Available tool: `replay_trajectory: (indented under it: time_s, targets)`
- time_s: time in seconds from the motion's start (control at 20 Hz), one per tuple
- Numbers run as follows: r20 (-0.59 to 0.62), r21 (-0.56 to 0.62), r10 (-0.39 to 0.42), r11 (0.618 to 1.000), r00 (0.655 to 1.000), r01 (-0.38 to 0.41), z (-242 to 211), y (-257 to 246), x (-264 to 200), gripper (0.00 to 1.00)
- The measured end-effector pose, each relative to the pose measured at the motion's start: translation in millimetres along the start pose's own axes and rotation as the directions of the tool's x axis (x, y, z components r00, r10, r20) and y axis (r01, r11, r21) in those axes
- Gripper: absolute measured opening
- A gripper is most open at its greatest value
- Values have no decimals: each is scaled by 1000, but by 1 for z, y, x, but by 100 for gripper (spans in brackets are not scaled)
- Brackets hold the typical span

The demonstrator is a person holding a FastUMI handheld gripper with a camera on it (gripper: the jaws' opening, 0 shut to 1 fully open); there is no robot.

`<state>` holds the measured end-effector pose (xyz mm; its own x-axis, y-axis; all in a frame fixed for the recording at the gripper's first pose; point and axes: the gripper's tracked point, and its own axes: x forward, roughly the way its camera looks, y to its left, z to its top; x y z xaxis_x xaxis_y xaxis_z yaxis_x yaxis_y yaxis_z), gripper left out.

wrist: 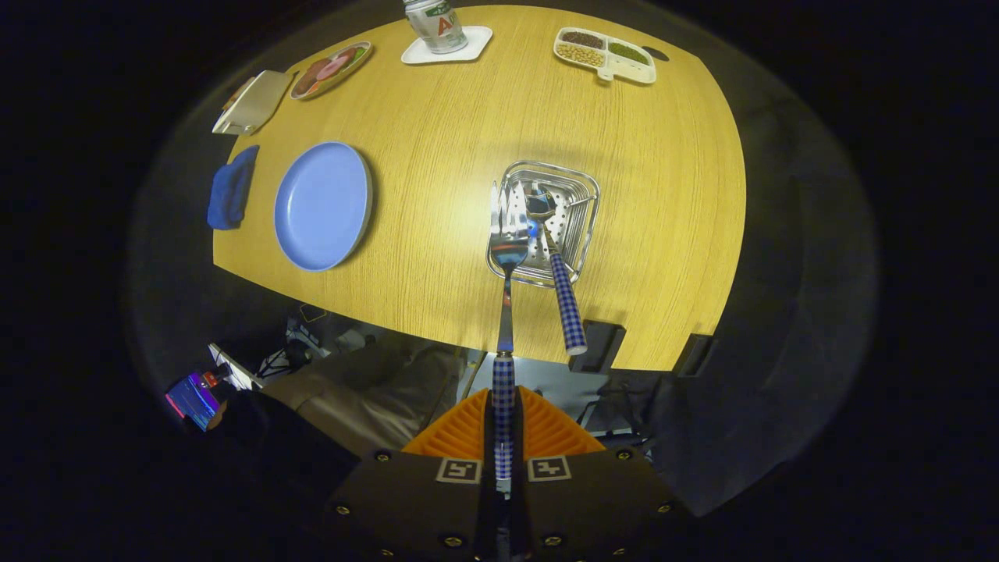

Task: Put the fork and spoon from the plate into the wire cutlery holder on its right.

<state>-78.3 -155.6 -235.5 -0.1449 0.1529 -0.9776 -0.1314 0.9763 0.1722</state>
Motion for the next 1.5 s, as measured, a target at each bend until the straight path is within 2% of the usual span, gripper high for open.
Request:
replay_trajectory:
  time_s: [0.45,0.65,0.95,1.5]
  targets:
    - [-119,12,-40,999,992,42,15,-19,12,7]
    - [-161,0,-26,1000,987,27,20,-13,16,7]
    - [-221,-5,-46,999,974,46,26,-21,20,7]
    - [-344,-35,-70,997,936,62,43,-22,24,7]
